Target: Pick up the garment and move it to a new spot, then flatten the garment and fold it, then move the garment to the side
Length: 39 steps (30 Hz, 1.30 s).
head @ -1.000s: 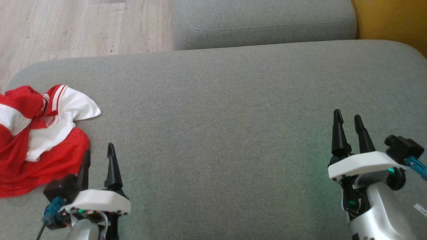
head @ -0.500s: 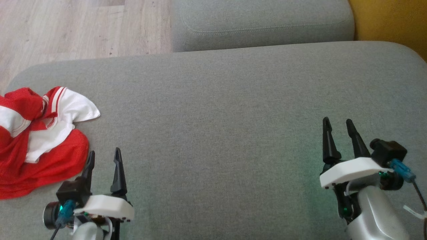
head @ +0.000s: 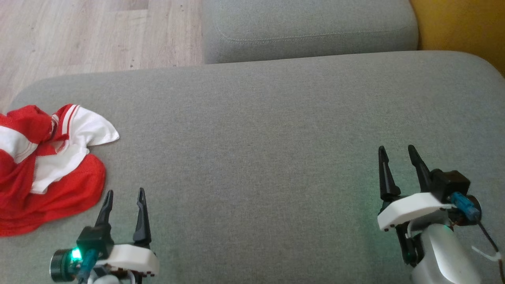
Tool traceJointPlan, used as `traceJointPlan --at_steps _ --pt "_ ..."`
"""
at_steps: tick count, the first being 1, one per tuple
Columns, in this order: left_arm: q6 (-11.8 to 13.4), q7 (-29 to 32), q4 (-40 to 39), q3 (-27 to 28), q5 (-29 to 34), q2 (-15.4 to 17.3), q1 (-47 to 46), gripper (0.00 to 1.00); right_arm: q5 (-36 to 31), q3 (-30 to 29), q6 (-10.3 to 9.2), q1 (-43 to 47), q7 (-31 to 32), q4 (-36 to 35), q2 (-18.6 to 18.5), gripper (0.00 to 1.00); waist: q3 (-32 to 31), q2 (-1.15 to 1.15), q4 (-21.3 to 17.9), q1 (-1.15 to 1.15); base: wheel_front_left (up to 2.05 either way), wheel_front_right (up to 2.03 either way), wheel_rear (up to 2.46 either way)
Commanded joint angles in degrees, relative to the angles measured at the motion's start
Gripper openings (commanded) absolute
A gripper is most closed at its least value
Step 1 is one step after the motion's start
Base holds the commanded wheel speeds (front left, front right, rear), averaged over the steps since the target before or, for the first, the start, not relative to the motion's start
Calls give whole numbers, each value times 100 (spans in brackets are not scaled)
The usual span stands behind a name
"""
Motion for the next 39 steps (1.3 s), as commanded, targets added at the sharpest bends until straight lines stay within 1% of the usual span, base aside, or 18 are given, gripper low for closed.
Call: traceJointPlan --at_steps 1,9,13,21,27,30,35,39 --pt "54 -77 -147 195 108 39 -157 100 -91 137 23 -182 -79 -156 -30 100 -1 0 2 0 0 0 0" --pt "51 -77 -186 282 110 -3 -125 100 -5 127 23 -140 -79 -140 -30 100 28 0 10 0 0 0 0" --pt "64 -77 -192 319 98 -15 -174 100 5 172 23 -152 -79 -151 -30 100 84 0 138 0 0 0 0" --pt "143 -77 -258 471 50 -29 -178 100 121 557 23 -188 -79 -110 -30 100 312 0 986 0 0 0 0" --pt "250 -77 -410 774 -54 -32 -110 100 161 1073 23 -280 -79 -97 -30 100 486 0 1668 0 0 0 0" --pt "305 -77 -498 948 -119 -33 -8 100 201 1354 23 -345 -79 -72 -30 100 556 0 1940 0 0 0 0" --pt "337 -77 -548 1234 -229 -34 121 100 241 1775 23 -425 -79 -34 -30 100 648 0 2298 0 0 0 0" --pt "335 -77 -576 1292 -261 -34 170 100 281 1922 23 -442 -79 -8 -30 100 713 0 2474 0 0 0 0"
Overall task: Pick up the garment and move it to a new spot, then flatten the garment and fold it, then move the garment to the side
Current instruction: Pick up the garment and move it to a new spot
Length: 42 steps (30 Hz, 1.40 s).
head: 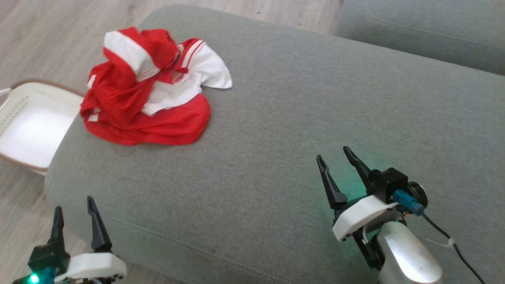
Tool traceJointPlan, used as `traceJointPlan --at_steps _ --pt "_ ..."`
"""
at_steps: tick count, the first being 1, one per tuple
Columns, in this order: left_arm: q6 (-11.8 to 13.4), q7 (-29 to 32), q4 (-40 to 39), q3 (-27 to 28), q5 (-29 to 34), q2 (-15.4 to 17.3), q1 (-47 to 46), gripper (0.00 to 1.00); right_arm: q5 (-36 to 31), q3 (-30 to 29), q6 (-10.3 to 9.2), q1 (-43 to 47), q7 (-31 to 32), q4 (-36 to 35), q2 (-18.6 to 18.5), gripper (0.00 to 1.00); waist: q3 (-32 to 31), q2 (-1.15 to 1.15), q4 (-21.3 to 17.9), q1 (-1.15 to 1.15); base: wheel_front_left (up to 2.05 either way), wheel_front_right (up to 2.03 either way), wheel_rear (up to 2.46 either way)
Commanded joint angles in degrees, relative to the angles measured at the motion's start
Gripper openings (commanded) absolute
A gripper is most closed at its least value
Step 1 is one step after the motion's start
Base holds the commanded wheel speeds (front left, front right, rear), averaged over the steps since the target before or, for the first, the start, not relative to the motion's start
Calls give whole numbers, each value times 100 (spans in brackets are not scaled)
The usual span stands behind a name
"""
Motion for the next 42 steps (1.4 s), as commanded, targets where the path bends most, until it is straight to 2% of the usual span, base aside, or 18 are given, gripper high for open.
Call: traceJointPlan --at_steps 1,8,12,14,22,31,37,41,42 --pt "36 -55 -222 175 -14 52 -133 100 38 143 23 -200 -79 -121 -15 100 106 0 158 0 0 0 0" --pt "101 -55 -276 224 -216 52 -384 100 -67 187 23 -282 -79 -82 -15 100 345 0 121 0 0 0 0" --pt "2 -55 -317 374 -237 56 -852 100 -247 143 23 -409 -79 -81 -16 100 667 0 -13 0 0 0 0" --pt "-135 -55 -239 467 -205 145 -1166 100 -323 101 23 -472 -79 -95 -30 100 835 0 -101 0 0 0 0" --pt "-596 -55 870 446 -358 883 -2811 100 -475 -79 23 -724 -79 -400 -146 100 1539 0 -499 0 0 0 0" --pt "-696 -13 2339 -48 -425 1563 -4256 100 -529 -173 23 -830 -79 -654 -273 100 2070 0 -841 0 0 0 0" --pt "-700 222 3260 -181 -480 1724 -4743 100 -528 -225 23 -890 -79 -688 -329 100 2261 0 -984 0 0 0 0" --pt "-653 254 3743 -186 -534 1702 -4929 100 -504 -263 23 -910 -79 -678 -332 100 2289 0 -1047 0 0 0 0" --pt "-635 269 3859 -183 -551 1692 -4955 64 -497 -255 23 -912 -79 -670 -327 100 2274 0 -1069 0 0 0 0"
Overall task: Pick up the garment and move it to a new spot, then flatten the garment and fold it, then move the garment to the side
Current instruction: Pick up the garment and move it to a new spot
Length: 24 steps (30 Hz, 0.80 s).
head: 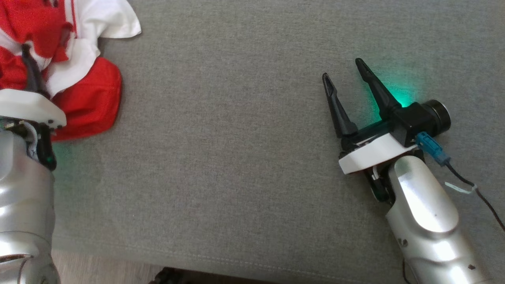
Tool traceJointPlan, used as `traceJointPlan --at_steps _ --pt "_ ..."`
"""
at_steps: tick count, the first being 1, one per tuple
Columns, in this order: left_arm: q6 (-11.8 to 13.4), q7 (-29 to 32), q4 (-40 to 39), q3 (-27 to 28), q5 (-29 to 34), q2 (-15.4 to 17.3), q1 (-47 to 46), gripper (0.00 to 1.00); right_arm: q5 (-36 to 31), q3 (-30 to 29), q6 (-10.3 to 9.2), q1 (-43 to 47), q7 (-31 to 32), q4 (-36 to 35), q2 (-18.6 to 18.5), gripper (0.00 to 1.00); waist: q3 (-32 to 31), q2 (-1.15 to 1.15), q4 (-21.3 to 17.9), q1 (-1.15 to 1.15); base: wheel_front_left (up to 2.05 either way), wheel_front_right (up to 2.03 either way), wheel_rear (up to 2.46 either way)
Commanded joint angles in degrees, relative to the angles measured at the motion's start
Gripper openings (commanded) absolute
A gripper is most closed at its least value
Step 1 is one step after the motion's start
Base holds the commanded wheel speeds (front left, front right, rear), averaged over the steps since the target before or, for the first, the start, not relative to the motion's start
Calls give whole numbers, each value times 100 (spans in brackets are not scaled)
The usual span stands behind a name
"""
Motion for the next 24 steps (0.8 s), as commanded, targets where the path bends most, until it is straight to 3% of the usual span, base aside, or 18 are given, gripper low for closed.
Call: traceJointPlan --at_steps 1,7,13,18,24 --pt "30 10 27 137 -76 342 -76 0 21 -68 17 180 56 285 -132 100 -35 0 -40 0 0 0 0" --pt "1 -22 242 -90 22 358 -274 0 92 -58 17 276 56 346 -75 100 -294 0 -105 0 0 0 0" --pt "-38 -176 -63 -549 185 470 -701 0 280 -68 17 489 56 374 83 100 -800 0 -303 0 0 0 0" --pt "-43 -251 -661 -1281 83 250 -941 0 400 -40 17 589 56 348 152 100 -1210 0 -650 0 0 0 0" --pt "-44 -287 -1536 -2220 -591 -270 -763 0 707 53 17 804 56 294 172 100 -1790 0 -1368 0 0 0 0"
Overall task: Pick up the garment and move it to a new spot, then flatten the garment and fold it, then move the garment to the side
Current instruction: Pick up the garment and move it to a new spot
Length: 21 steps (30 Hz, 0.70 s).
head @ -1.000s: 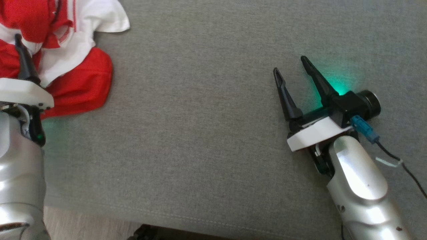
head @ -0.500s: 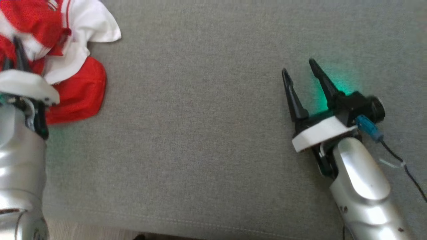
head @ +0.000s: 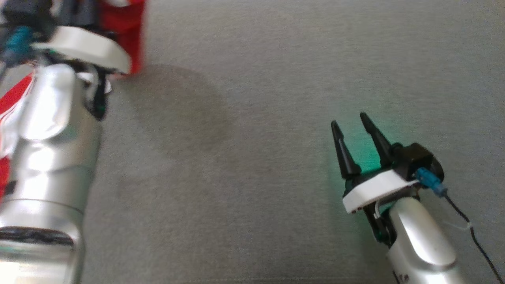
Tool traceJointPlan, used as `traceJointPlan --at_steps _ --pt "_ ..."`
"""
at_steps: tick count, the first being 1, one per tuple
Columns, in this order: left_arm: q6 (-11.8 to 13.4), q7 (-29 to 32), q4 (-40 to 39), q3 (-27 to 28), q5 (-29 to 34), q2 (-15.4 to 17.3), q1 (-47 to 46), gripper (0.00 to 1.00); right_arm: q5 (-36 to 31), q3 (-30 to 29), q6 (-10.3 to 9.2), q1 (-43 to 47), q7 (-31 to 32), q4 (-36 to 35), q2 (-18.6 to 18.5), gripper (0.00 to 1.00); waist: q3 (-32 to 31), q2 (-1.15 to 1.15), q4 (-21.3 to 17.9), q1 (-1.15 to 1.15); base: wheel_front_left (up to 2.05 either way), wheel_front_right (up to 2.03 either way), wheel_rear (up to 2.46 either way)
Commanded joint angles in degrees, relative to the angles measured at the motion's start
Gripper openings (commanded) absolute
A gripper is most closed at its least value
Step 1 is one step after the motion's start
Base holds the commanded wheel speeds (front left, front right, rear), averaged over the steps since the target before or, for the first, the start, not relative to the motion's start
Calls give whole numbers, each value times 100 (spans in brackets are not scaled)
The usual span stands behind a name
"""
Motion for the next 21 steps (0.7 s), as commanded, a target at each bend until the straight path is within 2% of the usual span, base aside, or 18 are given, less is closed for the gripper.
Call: traceJointPlan --at_steps 1,7,11,12,13,14,18,21 --pt "11 -49 -340 -98 -142 68 -18 0 76 152 17 91 -21 -158 96 100 -400 0 -504 1 0 0 0" --pt "11 -64 -910 -953 -640 -557 471 0 196 165 17 220 -21 -198 97 100 -588 0 -1038 1 0 0 0" --pt "10 -69 -1041 -1454 -828 -772 915 0 241 122 17 249 -21 -215 98 100 -618 0 -1218 1 0 0 0" --pt "10 -70 -1067 -1525 -848 -796 1043 25 255 105 17 256 -21 -216 98 100 -622 0 -1233 1 0 0 0" --pt "10 -70 -1063 -1614 -872 -813 1191 71 263 103 17 262 -21 -220 98 100 -624 0 -1245 1 0 0 0" --pt "10 -70 -1055 -1672 -877 -824 1329 100 267 98 17 268 -21 -226 98 100 -626 0 -1249 1 0 0 0" --pt "110 -71 -1065 -1755 -826 -838 1888 100 289 45 17 286 -21 -240 98 100 -675 0 -1187 1 0 0 0" --pt "280 -71 -1264 -1502 -691 -840 2301 100 313 -9 17 309 -21 -259 98 100 -724 0 -1096 1 0 0 0"
